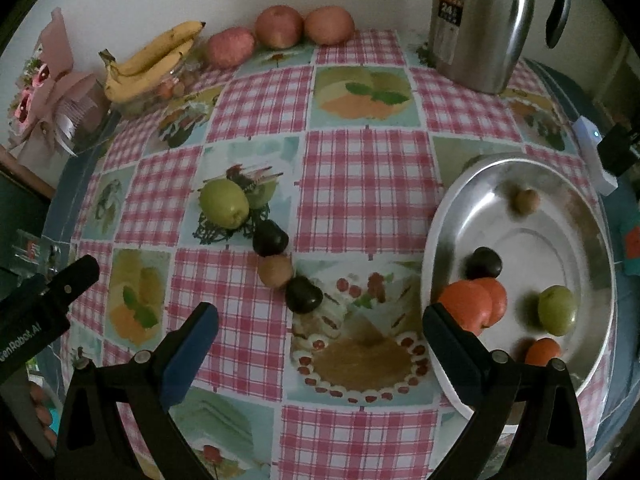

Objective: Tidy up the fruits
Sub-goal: 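Withdraw both open tools from the plate back toward the fruit row, then reach the right tool to a dark plum and close on it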

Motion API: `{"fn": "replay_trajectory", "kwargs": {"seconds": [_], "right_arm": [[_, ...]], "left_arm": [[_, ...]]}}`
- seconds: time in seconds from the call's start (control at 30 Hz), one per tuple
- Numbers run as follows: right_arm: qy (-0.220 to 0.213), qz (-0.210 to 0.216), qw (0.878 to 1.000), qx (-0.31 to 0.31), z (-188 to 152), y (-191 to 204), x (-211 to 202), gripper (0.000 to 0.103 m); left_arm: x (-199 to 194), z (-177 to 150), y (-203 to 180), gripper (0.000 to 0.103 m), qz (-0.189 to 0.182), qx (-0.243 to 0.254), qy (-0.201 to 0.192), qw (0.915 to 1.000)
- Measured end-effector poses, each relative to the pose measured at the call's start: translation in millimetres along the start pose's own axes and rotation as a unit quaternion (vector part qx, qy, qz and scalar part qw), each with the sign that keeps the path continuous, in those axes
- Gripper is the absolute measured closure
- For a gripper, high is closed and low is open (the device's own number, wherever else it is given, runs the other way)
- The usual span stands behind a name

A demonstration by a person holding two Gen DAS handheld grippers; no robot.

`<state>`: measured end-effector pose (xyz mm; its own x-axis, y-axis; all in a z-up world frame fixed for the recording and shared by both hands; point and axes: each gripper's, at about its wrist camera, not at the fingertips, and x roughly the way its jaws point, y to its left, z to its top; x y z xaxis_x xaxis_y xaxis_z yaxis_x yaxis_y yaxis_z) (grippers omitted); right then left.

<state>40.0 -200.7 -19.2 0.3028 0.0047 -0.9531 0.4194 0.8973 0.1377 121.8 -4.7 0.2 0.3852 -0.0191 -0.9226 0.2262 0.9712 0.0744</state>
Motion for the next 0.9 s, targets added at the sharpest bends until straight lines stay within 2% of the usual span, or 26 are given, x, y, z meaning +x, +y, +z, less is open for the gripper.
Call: {"fn": "replay_trajectory", "kwargs": {"seconds": [0.53,0.9], "right_arm": [[0.030,-0.009,1.000,0.003,-2.5,-2.8,32.3,0.001],[0.025,-0.030,0.999,-0.039,-1.2,12.6,49.3,0.002]], "left_arm": [[44.5,-9.7,-15.2,0.000,-0.004,0.003,0.057,0.9984],[58.4,-12.0,-19.2,0.000,-0.009,0.003,0.075,0.9971]]}}
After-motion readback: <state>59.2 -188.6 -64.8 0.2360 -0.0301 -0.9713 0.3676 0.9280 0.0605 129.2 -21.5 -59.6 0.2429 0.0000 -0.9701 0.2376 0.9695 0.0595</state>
